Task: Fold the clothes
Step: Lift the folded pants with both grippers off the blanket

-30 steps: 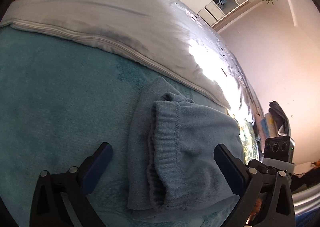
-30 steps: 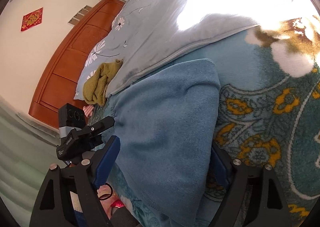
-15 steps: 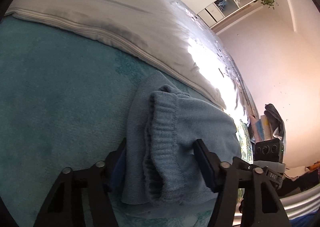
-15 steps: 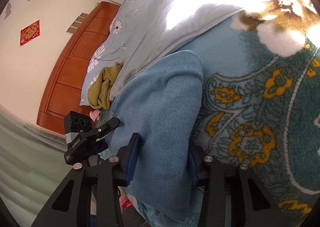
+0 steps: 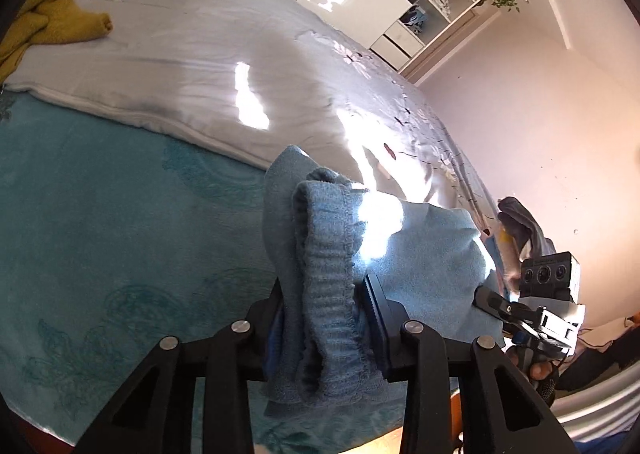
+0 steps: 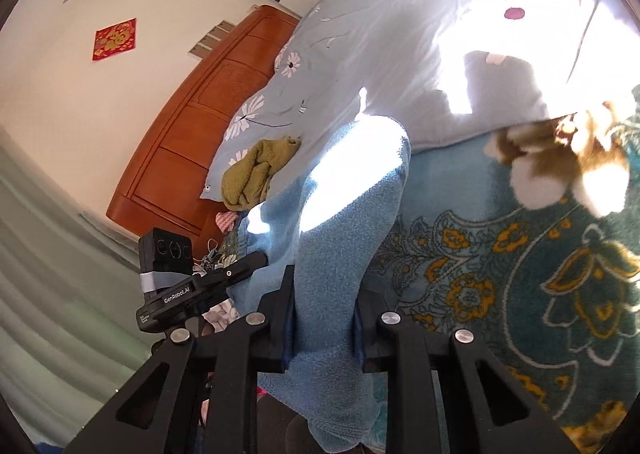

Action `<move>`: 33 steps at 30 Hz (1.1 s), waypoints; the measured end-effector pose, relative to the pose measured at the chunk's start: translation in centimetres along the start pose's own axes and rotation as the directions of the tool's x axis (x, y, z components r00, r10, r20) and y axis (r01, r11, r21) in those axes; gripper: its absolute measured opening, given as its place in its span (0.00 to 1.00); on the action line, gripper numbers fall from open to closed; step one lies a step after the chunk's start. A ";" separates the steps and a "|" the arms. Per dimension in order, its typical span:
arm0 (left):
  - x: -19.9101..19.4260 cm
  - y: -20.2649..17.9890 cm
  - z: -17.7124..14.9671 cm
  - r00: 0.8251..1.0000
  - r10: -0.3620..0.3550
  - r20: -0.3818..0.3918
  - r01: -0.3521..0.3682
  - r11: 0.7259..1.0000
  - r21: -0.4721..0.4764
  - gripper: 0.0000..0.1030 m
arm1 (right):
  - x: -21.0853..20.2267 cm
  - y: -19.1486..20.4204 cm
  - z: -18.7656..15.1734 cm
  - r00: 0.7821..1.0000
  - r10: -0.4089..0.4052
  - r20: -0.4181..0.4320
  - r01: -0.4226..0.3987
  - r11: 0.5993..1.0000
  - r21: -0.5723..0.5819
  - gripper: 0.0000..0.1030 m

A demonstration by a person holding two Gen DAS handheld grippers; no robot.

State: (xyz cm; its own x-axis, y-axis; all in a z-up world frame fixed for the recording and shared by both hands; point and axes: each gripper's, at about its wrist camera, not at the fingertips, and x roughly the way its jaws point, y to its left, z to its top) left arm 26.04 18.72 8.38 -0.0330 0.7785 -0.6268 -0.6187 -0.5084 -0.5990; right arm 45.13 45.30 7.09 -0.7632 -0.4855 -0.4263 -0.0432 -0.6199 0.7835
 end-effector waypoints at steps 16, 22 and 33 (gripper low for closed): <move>5.6 -29.9 8.5 0.956 -0.290 -0.052 0.289 0.887 0.361 0.37 | -29.6 3.6 8.3 0.962 -0.152 0.227 0.200 0.958 -0.206 0.23; 12.8 -43.5 7.8 0.925 -0.341 -0.166 0.379 0.812 0.444 0.37 | -40.8 1.1 10.8 0.910 -0.306 0.278 0.352 0.926 -0.135 0.24; 26.3 -49.8 5.2 0.901 -0.315 -0.298 0.404 0.858 0.318 0.37 | -49.3 -8.5 12.6 0.824 -0.496 0.274 0.504 0.862 0.045 0.26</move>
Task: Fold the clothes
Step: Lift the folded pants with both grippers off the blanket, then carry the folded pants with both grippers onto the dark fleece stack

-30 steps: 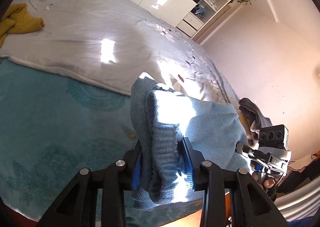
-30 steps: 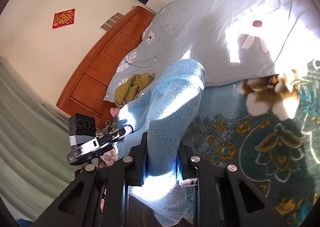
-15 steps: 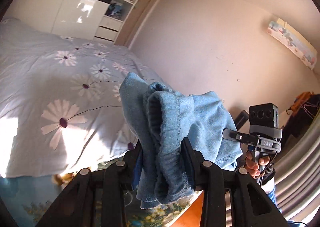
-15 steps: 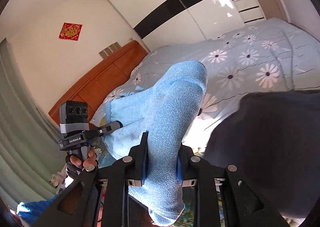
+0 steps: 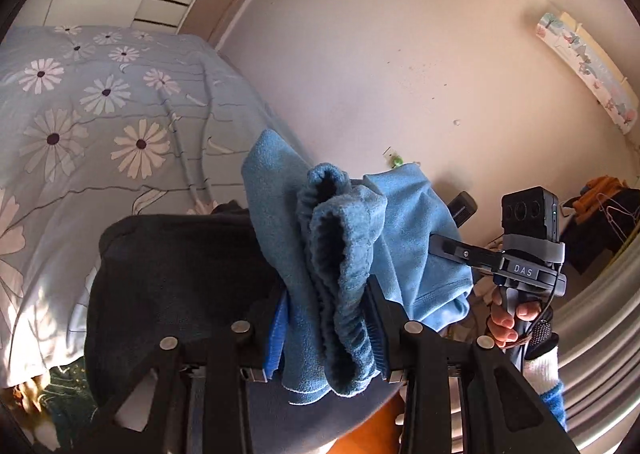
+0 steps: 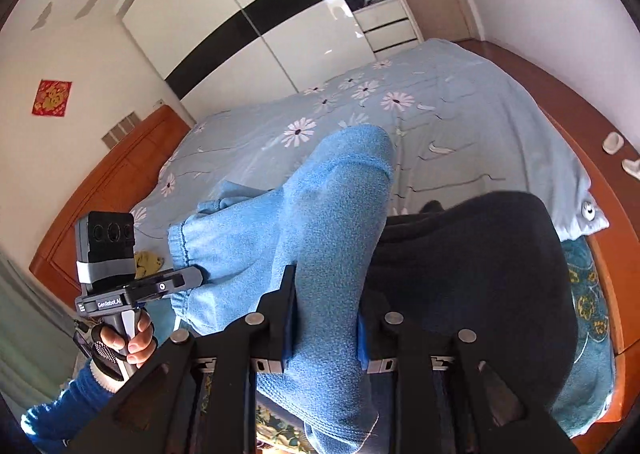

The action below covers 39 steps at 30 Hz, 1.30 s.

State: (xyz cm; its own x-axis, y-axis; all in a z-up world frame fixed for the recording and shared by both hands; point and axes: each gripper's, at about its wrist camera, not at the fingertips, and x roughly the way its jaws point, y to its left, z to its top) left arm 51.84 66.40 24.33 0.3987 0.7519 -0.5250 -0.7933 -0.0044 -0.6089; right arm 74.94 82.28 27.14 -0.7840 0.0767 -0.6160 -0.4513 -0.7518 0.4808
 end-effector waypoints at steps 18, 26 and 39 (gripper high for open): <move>-4.5 4.3 1.4 0.991 0.082 0.106 -0.079 0.996 -0.031 0.68 | -0.6 0.5 0.0 0.959 -0.283 0.007 0.281 0.948 -0.147 0.43; 0.8 -2.0 1.2 1.000 0.022 0.005 -0.022 0.987 0.162 0.69 | 2.4 3.9 1.9 0.953 -0.300 0.034 0.299 0.924 -0.237 0.43; -0.7 -1.2 -1.0 1.000 0.011 0.000 -0.010 0.991 0.137 0.74 | 0.7 4.8 -2.7 0.954 -0.279 0.113 0.300 0.915 -0.270 0.44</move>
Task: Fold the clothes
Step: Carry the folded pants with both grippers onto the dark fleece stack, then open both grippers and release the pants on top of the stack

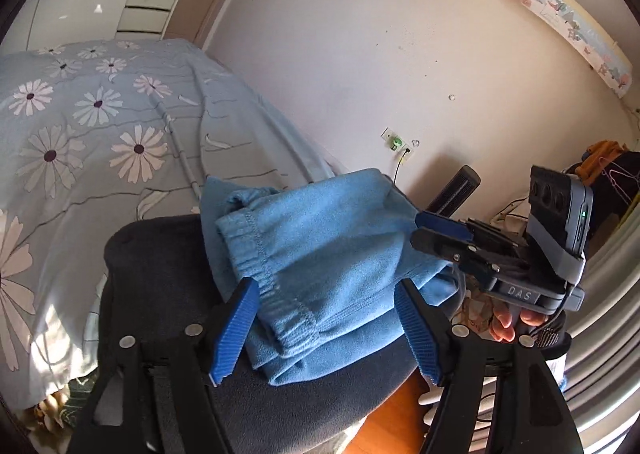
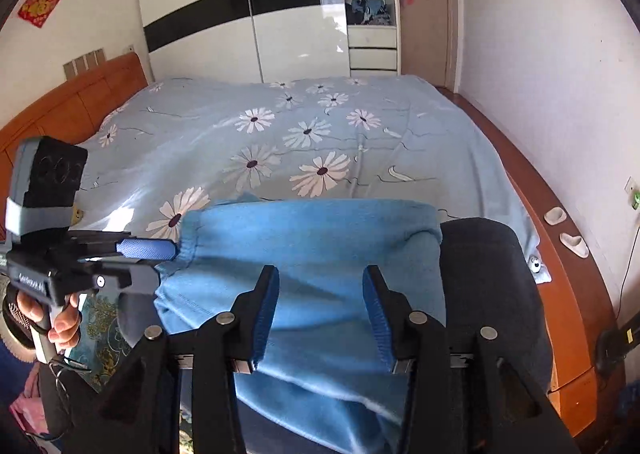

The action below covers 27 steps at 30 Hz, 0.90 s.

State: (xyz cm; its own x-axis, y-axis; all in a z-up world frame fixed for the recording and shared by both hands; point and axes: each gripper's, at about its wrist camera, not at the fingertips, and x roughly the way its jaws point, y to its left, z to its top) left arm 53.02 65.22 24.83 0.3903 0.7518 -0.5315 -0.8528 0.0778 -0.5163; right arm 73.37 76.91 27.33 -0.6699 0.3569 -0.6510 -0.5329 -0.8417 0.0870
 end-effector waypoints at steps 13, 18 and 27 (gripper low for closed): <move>-4.2 -2.2 -6.1 0.967 0.208 0.146 -0.230 0.960 0.158 1.00 | -6.4 2.4 -8.7 0.982 -0.078 0.171 0.052 0.987 0.150 0.62; -3.7 -2.5 -9.0 0.968 0.226 0.113 -0.243 0.956 0.167 1.00 | -6.7 3.2 -11.8 0.983 -0.087 0.162 0.054 0.979 0.196 0.79; -3.2 -2.7 -13.9 0.951 0.286 0.117 -0.301 0.943 0.141 1.00 | -5.2 4.7 -15.2 0.989 -0.133 0.067 0.113 0.964 0.239 0.90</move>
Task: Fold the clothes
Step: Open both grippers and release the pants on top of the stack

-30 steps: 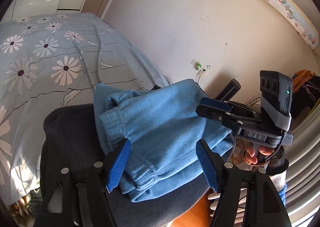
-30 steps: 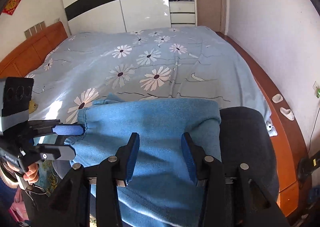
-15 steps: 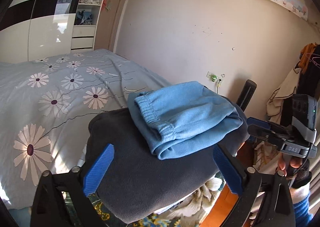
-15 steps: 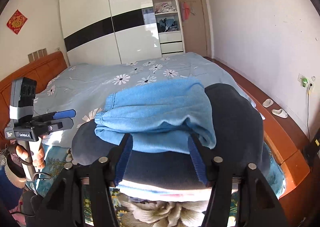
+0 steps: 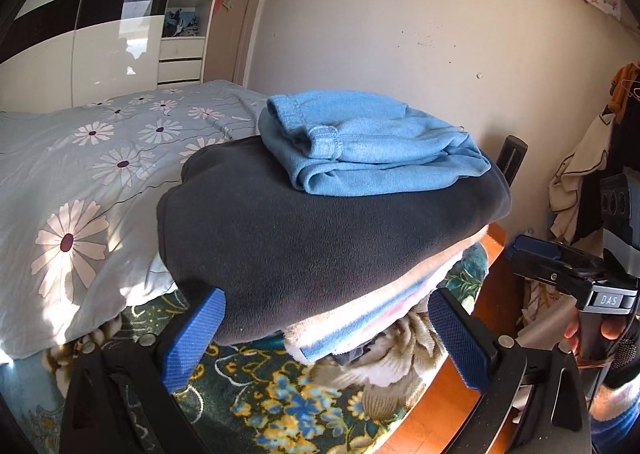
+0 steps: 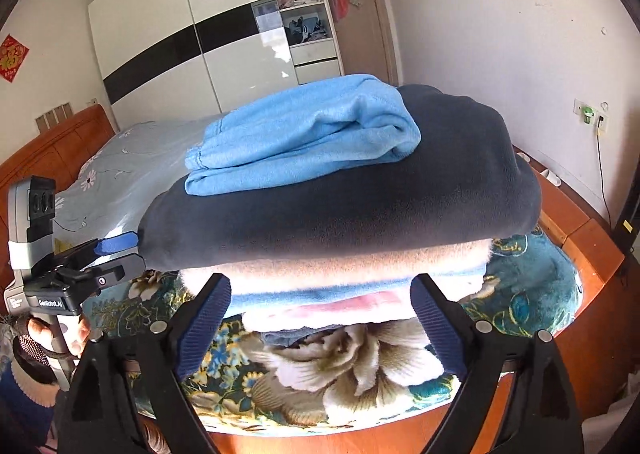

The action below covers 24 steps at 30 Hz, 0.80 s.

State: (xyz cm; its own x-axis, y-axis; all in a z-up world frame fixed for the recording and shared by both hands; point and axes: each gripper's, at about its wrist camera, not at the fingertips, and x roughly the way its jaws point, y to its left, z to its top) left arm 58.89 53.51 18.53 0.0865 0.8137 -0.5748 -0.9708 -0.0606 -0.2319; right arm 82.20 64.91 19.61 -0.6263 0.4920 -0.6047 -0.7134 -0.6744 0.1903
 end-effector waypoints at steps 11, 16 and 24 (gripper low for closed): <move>-1.7 -2.9 -1.9 0.977 0.212 0.033 -0.214 0.975 0.059 1.00 | -1.5 2.0 -2.6 0.994 -0.111 -0.018 0.110 0.994 -0.018 0.90; -3.4 -3.3 -2.3 0.967 0.251 0.049 -0.253 0.967 0.031 1.00 | -2.8 3.7 -3.5 0.989 -0.150 0.001 0.149 0.986 -0.079 0.90; -6.0 -3.7 -3.1 0.957 0.284 0.059 -0.287 0.957 0.033 1.00 | -3.6 5.3 -3.7 0.993 -0.121 -0.003 0.120 0.989 -0.090 0.90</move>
State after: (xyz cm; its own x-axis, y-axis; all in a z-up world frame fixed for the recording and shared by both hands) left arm 62.67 47.06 20.39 -0.2066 0.7957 -0.5694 -0.9617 -0.2722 -0.0315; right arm 81.86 57.55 19.90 -0.5346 0.5681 -0.6257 -0.7524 -0.6570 0.0463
